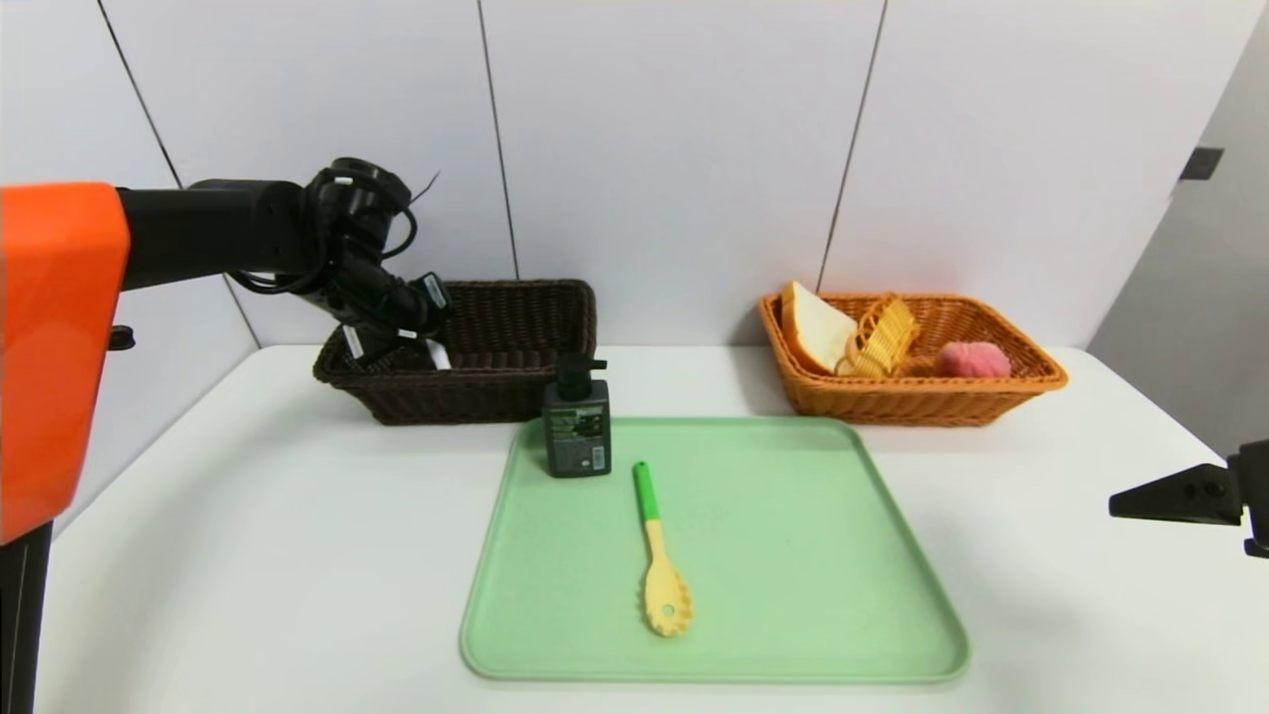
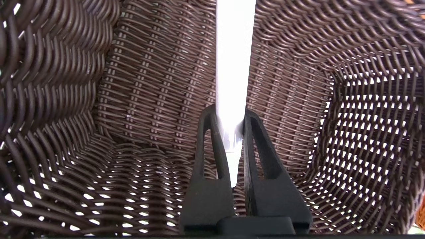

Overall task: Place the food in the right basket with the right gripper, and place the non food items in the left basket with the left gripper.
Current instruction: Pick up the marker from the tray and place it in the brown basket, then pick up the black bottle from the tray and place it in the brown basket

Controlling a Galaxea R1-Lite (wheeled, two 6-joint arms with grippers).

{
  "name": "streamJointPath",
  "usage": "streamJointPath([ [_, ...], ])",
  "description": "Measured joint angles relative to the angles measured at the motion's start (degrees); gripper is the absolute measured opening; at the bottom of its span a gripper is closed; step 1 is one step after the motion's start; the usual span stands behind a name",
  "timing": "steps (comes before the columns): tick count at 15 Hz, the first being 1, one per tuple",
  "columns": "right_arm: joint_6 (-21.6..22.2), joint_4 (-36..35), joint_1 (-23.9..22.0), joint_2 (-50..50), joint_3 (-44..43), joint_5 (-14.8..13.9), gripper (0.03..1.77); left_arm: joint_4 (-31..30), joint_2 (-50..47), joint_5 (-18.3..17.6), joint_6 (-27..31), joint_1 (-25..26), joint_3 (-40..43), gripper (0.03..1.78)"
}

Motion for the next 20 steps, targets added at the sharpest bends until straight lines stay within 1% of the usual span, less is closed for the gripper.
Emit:
streamJointPath([
  [1, 0.0, 0.0, 0.05, 0.02, 0.0, 0.05, 1.71, 0.0, 0.07, 0.0, -0.07, 0.0, -0.02, 0.38],
  [3, 0.02, 0.0, 0.09, 0.05, 0.05, 0.02, 1.71, 0.0, 0.13, 0.0, 0.09, 0.0, -0.02, 0.68],
  [4, 0.0, 0.0, 0.09, 0.1, 0.05, 0.05, 1.71, 0.0, 0.18, 0.0, 0.09, 0.0, -0.02, 0.8],
  [7, -0.2, -0.59, 0.09, 0.33, 0.06, 0.06, 1.71, 0.0, -0.52, 0.0, 0.39, 0.04, -0.02, 1.09],
  [8, -0.61, -2.32, 0.18, 0.38, 0.16, 0.33, 1.71, -0.23, -1.52, -0.01, 0.85, 0.0, -0.05, 1.16],
  [9, -1.22, -5.17, 0.22, 0.4, 0.72, 1.21, 1.71, -0.78, -2.99, 0.0, 1.6, -0.27, -0.11, 1.23],
  [11, -3.15, -14.07, 0.3, 0.41, 3.61, 3.74, 1.71, -1.02, -7.25, 0.9, 3.58, -1.87, -0.2, 1.34],
  [12, -4.35, -19.47, 0.38, 0.55, 5.55, 4.47, 1.71, -0.59, -9.55, 1.91, 4.19, -3.25, -0.2, 1.38],
  [14, -7.14, -30.35, 1.49, 1.76, 8.57, 5.77, 1.71, 2.47, -13.9, 4.19, 4.47, -7.72, -0.17, 1.45],
  [15, -7.8, -34.77, 2.65, 2.86, 9.23, 6.14, 1.71, 4.62, -15.66, 4.84, 4.24, -10.25, -0.09, 1.48],
  [17, -8.02, -40.01, 5.05, 4.92, 9.34, 5.46, 1.71, 8.84, -18.36, 7.49, 2.4, -16.03, 0.02, 1.53],
  [19, -8.02, -40.63, 6.8, 6.12, 9.12, 4.85, 1.71, 10.28, -20.3, 11.84, -0.71, -21.8, 1.4, 1.57],
  [20, -8.02, -40.63, 7.02, 6.45, 9.05, 4.69, 1.71, 10.17, -21.83, 12.52, -1.18, -23.76, 3.94, 1.59],
])
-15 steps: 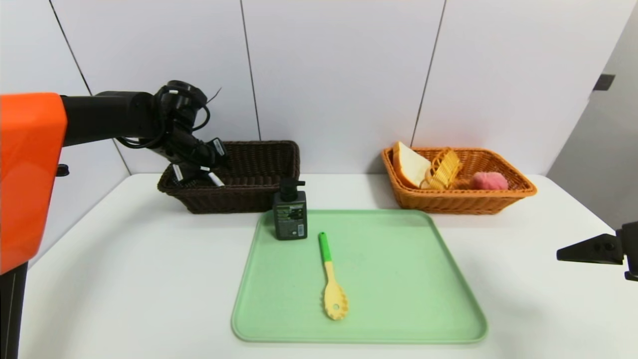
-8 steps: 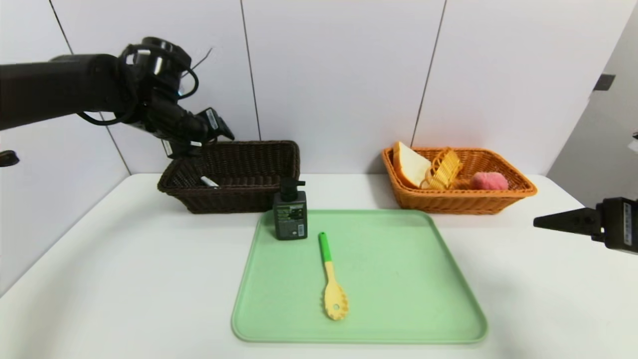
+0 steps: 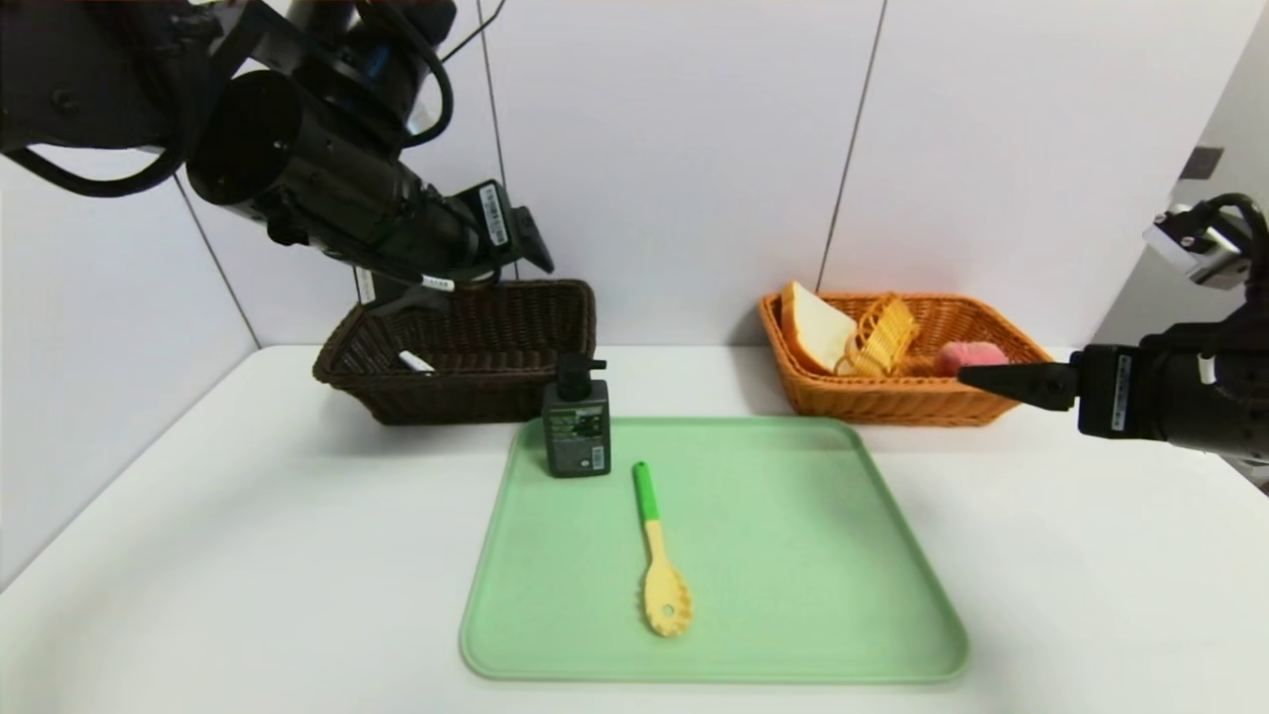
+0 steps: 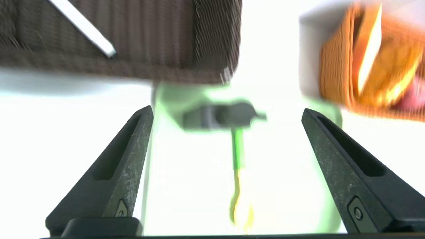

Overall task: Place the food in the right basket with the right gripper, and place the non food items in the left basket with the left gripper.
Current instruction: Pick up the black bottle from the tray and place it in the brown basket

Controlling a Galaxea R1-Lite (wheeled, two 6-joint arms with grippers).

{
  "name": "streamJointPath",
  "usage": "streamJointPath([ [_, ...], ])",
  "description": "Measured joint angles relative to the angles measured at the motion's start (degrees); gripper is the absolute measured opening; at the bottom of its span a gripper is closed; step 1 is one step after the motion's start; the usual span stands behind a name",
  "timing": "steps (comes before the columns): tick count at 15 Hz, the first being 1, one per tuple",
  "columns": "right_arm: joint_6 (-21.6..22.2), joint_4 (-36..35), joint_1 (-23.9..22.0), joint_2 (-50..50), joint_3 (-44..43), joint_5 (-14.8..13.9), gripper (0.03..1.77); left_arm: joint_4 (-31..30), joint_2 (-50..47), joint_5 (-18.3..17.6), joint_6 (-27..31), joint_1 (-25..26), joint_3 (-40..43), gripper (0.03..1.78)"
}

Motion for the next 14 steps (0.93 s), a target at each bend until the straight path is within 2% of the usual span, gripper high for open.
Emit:
streamJointPath([
  [2, 0.09, 0.29, 0.0, 0.3, -0.01, -0.04, 1.71, -2.4, -4.22, -1.76, 1.05, -3.15, 7.53, 1.62],
  [4, 0.2, 0.55, -0.09, 0.38, 0.57, 0.07, 1.71, -8.58, -8.35, -5.25, 4.72, -4.51, 17.86, 1.64],
  [6, 0.27, 0.49, 0.0, 0.38, 1.29, 0.07, 1.71, -19.25, -12.07, -7.9, 9.57, -4.83, 29.5, 1.65],
  [8, 0.38, 0.79, 0.13, 0.09, 1.6, 0.07, 1.71, -29.77, -15.41, -8.27, 13.92, -5.1, 38.02, 1.66],
  [9, 0.41, 0.77, 0.02, -0.12, 1.79, 0.05, 1.71, -33.05, -16.63, -6.64, 16.07, -5.38, 40.66, 1.67],
  [12, 0.44, 0.68, -0.09, -0.78, 3.41, 0.05, 1.71, -39.73, -17.79, 3.1, 18.58, -7.69, 48.24, 1.67],
  [14, 0.38, 0.68, 0.06, -1.08, 4.4, -0.01, 1.71, -48.48, -16.26, 8.98, 18.62, -9.51, 52.98, 1.68],
])
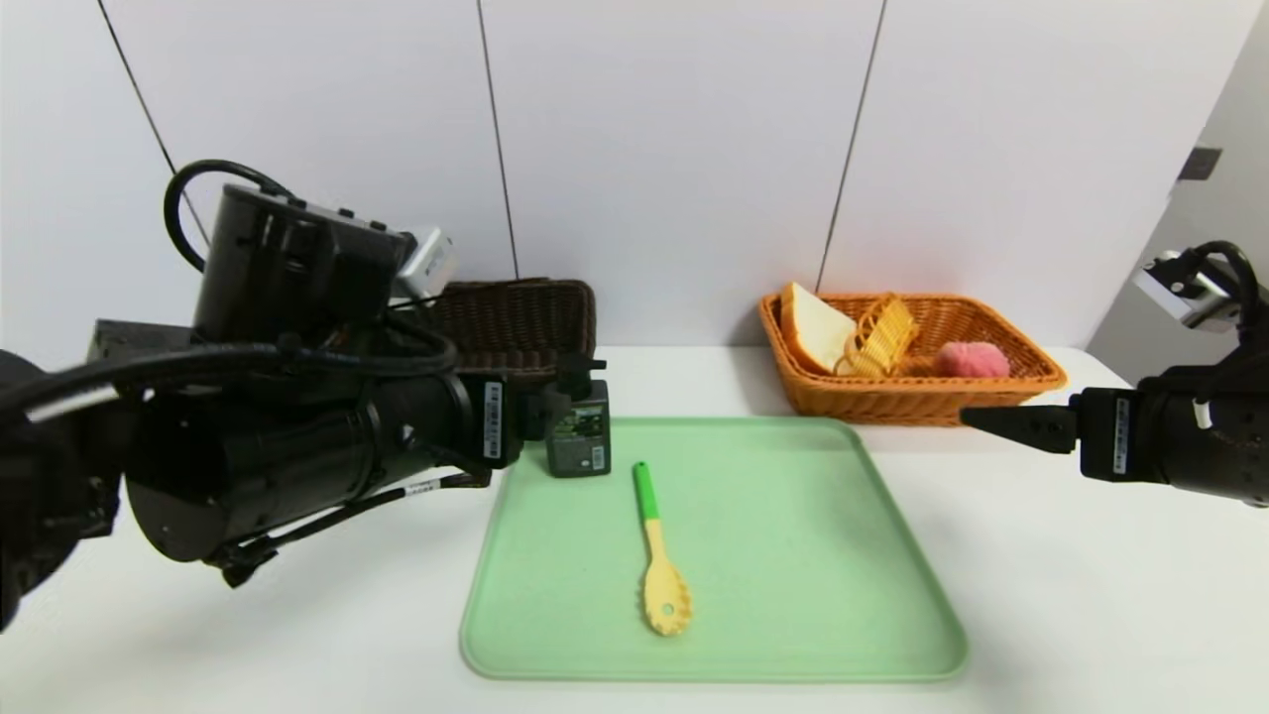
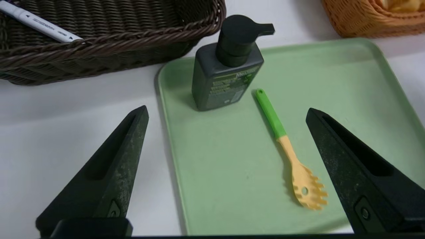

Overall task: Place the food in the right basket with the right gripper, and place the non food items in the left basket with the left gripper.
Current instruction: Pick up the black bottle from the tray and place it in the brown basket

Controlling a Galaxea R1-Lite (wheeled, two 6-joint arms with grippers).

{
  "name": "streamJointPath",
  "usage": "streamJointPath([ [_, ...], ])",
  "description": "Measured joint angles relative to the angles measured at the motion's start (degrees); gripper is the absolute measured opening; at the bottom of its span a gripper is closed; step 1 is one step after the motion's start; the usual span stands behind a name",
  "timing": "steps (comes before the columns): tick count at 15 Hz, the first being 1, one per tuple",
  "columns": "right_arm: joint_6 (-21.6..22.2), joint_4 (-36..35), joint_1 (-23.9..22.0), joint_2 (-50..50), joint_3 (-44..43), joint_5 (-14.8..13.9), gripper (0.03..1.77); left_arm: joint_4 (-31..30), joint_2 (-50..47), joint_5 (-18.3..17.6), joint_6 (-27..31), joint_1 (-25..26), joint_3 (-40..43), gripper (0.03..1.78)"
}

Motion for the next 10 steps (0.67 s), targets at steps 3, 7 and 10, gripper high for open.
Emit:
streamJointPath([
  [3, -0.1, 0.02, 0.11, -0.16, 0.28, -0.02, 1.71, -13.45, 5.57, 12.06, -0.23, -4.35, 5.41, 1.69],
  [7, -0.05, 0.09, 0.07, -0.13, 0.48, -0.02, 1.71, -21.72, 11.69, 20.19, -0.48, -10.03, 10.14, 1.69],
  [10, 0.01, 0.09, 0.07, -0.11, 1.0, -0.46, 1.71, -21.94, 14.36, 21.96, -0.26, -10.86, 10.59, 1.69],
])
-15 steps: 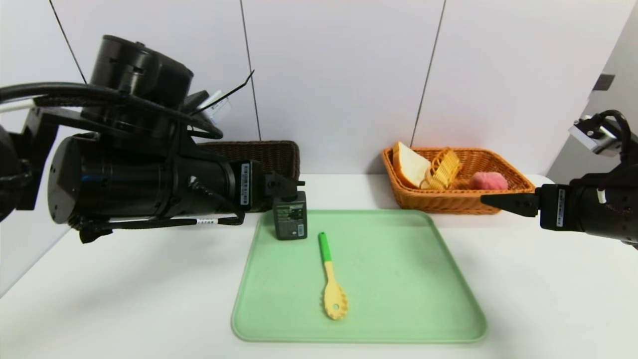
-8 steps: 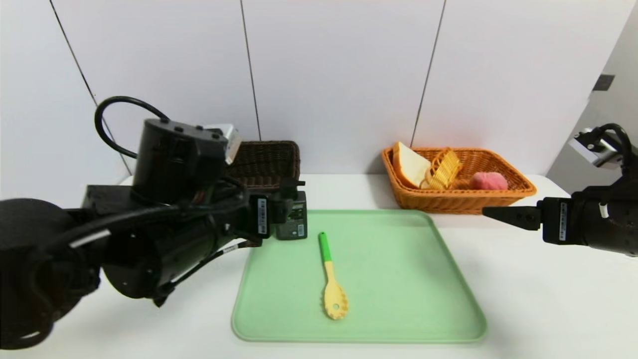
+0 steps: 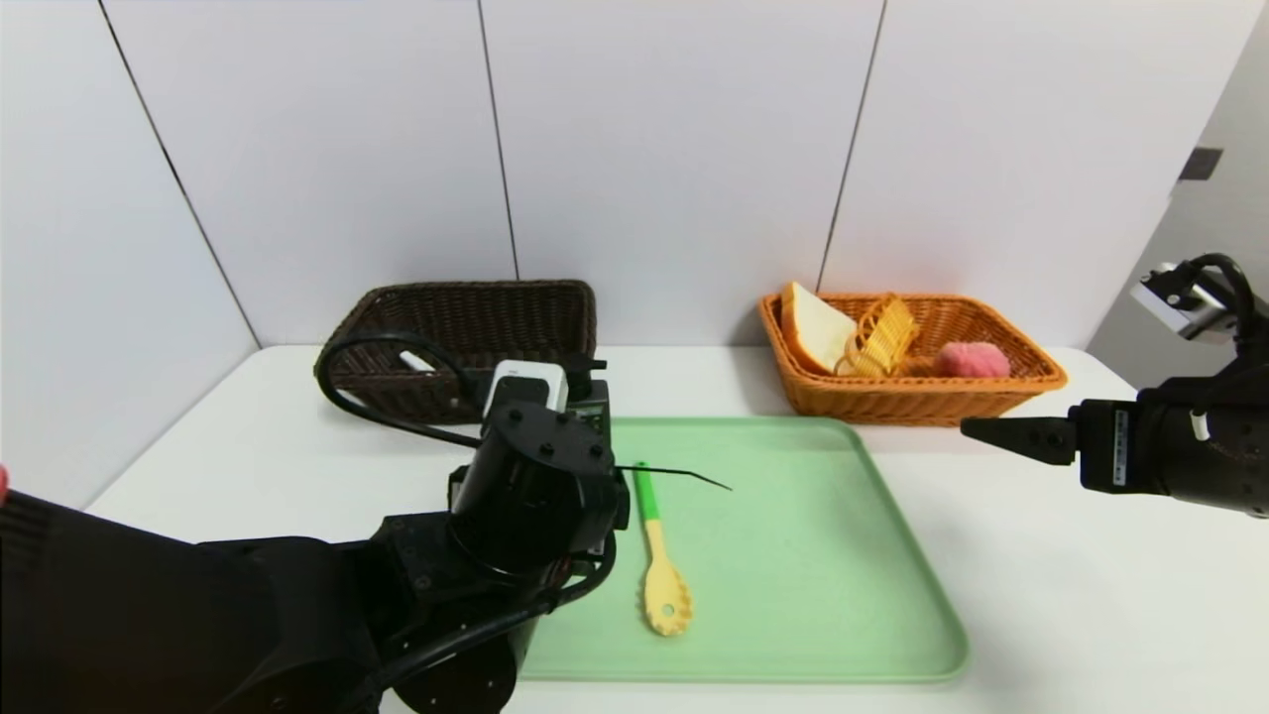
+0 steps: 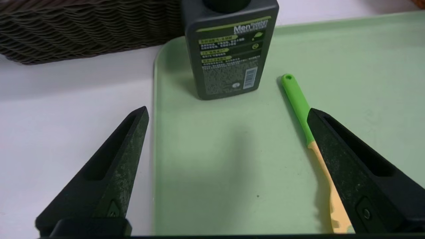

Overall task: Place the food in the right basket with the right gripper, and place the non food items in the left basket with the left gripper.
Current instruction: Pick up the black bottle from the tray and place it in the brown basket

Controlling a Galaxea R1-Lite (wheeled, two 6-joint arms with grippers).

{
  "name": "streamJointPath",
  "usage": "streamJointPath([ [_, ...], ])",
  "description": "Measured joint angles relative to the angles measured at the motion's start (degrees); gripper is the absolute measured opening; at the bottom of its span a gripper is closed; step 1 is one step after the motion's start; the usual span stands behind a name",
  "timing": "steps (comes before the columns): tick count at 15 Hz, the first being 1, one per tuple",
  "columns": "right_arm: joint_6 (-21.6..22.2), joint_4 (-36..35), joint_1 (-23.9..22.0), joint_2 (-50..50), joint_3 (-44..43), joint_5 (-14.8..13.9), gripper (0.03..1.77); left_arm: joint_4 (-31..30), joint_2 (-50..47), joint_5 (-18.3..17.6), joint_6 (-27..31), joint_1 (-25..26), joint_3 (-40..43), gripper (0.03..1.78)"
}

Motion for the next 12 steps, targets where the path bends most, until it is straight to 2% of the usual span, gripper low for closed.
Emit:
streamJointPath([
  [2, 0.05, -0.02, -0.05, 0.09, 0.2, -0.16, 1.71, -1.82, 1.82, 1.4, -0.09, -0.41, -0.11, 1.69],
  [7, -0.01, 0.0, -0.05, 0.23, 0.38, -0.16, 1.71, -11.81, 6.91, 5.25, 1.02, -2.3, -0.11, 1.69],
  [12, -0.15, 0.0, -0.11, 0.26, 0.72, -0.16, 1.71, -12.84, 9.42, 8.46, 2.95, -2.97, -0.2, 1.69],
])
